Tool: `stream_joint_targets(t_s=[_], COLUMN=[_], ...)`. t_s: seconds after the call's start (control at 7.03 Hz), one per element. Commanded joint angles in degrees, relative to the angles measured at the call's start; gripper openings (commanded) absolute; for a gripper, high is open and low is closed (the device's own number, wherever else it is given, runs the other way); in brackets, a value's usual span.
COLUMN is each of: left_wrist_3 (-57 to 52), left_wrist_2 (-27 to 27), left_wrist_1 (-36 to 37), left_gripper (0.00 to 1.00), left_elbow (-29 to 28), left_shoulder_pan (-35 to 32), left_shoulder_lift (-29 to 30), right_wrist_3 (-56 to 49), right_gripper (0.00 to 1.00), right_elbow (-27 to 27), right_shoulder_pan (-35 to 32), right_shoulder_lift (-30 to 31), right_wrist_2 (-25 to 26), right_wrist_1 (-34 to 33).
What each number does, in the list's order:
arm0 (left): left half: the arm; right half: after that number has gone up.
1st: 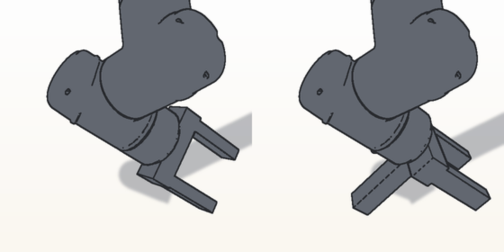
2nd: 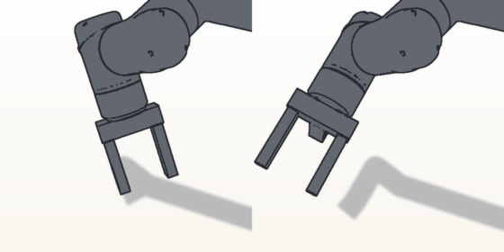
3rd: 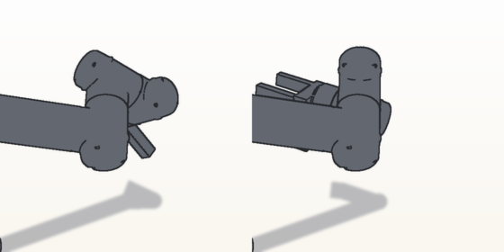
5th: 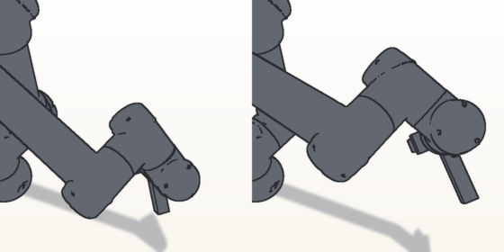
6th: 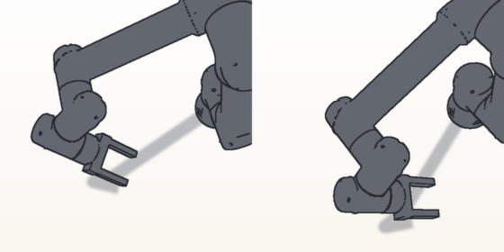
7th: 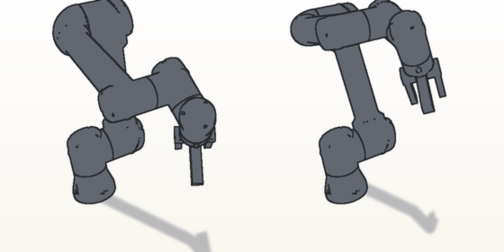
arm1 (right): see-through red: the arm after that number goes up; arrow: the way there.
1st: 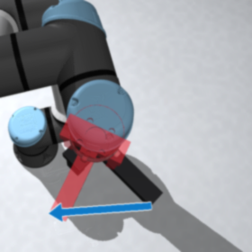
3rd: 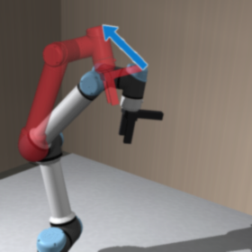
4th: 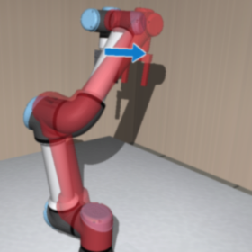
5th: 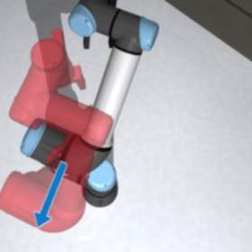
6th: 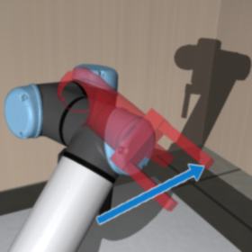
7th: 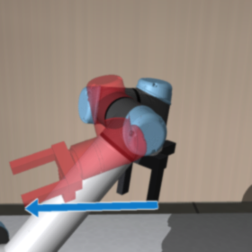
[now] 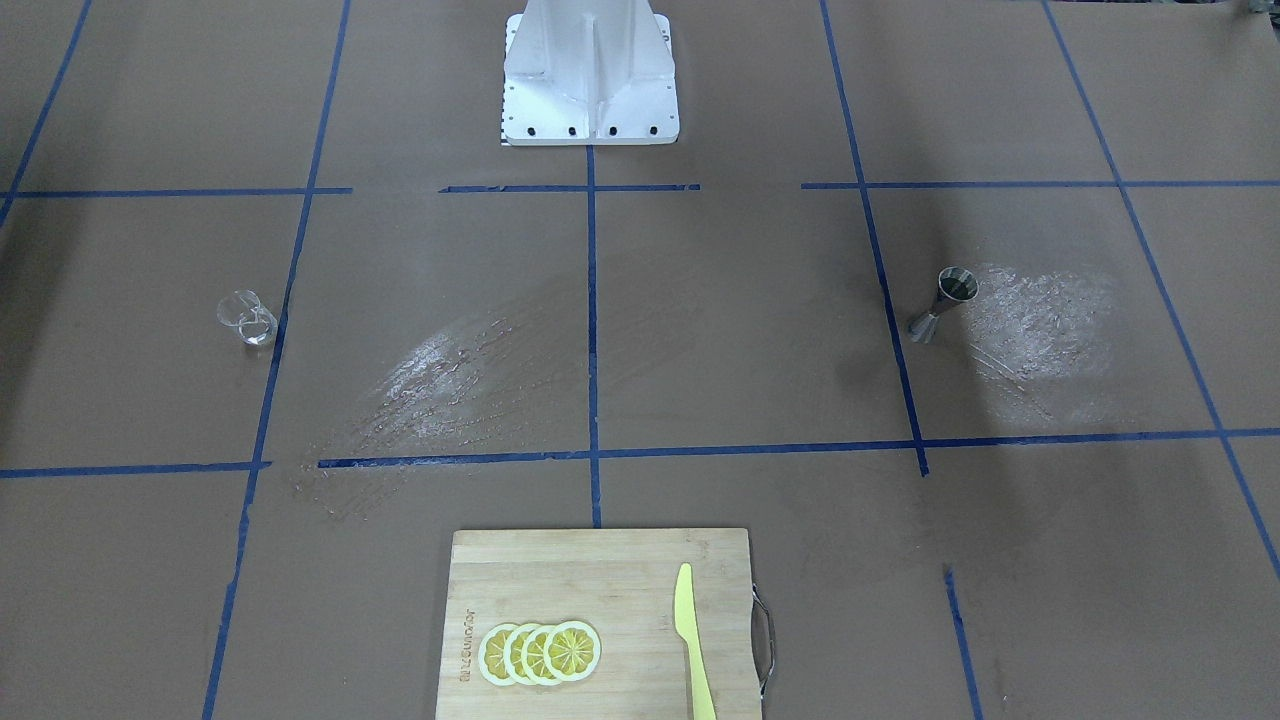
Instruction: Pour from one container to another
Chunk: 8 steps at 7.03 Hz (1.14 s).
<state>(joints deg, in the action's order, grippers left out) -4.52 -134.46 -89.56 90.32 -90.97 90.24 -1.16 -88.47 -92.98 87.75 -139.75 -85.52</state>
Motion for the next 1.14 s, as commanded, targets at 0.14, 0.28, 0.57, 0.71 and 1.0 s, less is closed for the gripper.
stream_joint_targets(t_s=[0.14, 0.28, 0.57, 0.71, 1.0], left_wrist_3=[0.0, -0.1, -0.1, -0.1, -0.3], left_wrist_2=[0.1, 0.0, 0.0, 0.0, 0.0], left_wrist_1=[-0.1, -0.1, -0.1, -0.1, -0.1], left_gripper=[1.00, 1.00, 1.00, 1.00, 1.00], left_elbow=[0.5, 0.5, 0.5, 0.5, 0.8], left_shoulder_pan=[0.0, 0.0, 0.0, 0.0, 0.0], left_shoulder_lift=[0.1, 0.1, 0.2, 0.2, 0.2], right_wrist_3=[0.5, 0.6, 0.7, 0.7, 0.7], right_gripper=[1.00, 1.00, 1.00, 1.00, 1.00], right_elbow=[-0.7, -0.7, -0.7, -0.7, -0.7], right_shoulder_pan=[0.0, 0.0, 0.0, 0.0, 0.0], right_shoulder_lift=[0.4, 0.5, 0.2, 0.3, 0.3], right_wrist_2=[0.4, 0.9, 3.2, 4.3, 6.7], right_wrist_1=[0.0, 0.0, 0.0, -0.1, -0.1])
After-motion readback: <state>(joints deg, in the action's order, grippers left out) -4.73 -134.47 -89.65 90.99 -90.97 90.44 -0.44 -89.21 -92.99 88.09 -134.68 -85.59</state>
